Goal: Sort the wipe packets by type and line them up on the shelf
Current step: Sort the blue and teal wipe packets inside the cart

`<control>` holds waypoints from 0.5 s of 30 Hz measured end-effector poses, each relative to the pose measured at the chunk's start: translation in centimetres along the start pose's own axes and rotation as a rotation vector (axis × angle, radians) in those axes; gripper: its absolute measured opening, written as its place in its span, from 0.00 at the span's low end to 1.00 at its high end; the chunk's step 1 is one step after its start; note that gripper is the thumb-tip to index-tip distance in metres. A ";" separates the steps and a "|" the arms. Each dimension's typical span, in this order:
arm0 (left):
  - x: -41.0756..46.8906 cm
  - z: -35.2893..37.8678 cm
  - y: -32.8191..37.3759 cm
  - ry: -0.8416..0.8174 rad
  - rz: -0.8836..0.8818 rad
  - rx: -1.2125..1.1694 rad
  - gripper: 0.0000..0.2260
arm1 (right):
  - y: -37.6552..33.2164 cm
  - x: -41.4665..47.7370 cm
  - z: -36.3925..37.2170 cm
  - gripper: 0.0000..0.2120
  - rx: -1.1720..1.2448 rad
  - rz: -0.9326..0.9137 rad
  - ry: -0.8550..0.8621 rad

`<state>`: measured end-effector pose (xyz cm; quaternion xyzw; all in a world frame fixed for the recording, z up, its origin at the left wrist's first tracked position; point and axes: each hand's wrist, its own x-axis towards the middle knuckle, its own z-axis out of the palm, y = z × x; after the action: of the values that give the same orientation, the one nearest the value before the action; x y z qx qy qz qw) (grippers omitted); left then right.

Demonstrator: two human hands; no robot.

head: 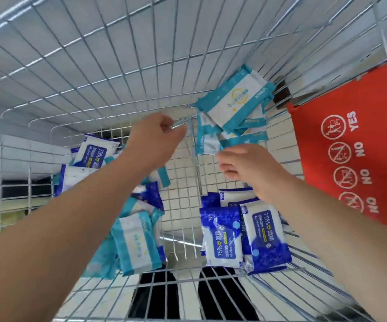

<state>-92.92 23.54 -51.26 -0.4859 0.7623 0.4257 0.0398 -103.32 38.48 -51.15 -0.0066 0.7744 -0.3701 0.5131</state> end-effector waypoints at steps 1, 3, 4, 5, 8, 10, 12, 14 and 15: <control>-0.8 -1.3 -1.3 -0.002 0.017 0.040 0.14 | 0.3 -0.1 1.1 0.11 -0.091 -0.051 -0.004; -2.5 -3.7 -4.6 -0.023 0.016 0.135 0.11 | 0.9 -0.5 3.8 0.14 -0.219 -0.135 -0.060; -3.5 -4.8 -6.6 -0.039 -0.006 0.179 0.08 | 1.3 -0.9 5.3 0.14 -0.267 -0.162 -0.123; -4.6 -5.7 -8.8 -0.063 -0.031 0.223 0.07 | 2.0 -1.3 7.0 0.15 -0.329 -0.192 -0.195; -7.6 -7.2 -14.8 -0.206 -0.137 0.385 0.08 | 5.2 -1.7 11.6 0.21 -0.612 -0.277 -0.340; -8.9 -7.6 -17.6 -0.307 -0.185 0.523 0.13 | 7.1 -1.8 14.0 0.24 -0.738 -0.321 -0.332; -9.3 -7.7 -19.1 -0.391 -0.142 0.653 0.17 | 8.2 -1.7 15.6 0.28 -0.817 -0.366 -0.261; -9.1 -7.7 -19.8 -0.420 -0.069 0.711 0.19 | 8.5 -1.6 16.7 0.29 -0.885 -0.388 -0.162; -8.9 -7.6 -19.9 -0.424 -0.052 0.721 0.19 | 8.4 -1.5 17.0 0.27 -0.906 -0.384 -0.131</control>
<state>-70.16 21.31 -54.30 -0.3615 0.8250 0.2209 0.3742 -85.91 35.54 -58.26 -0.3949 0.8082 -0.0832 0.4289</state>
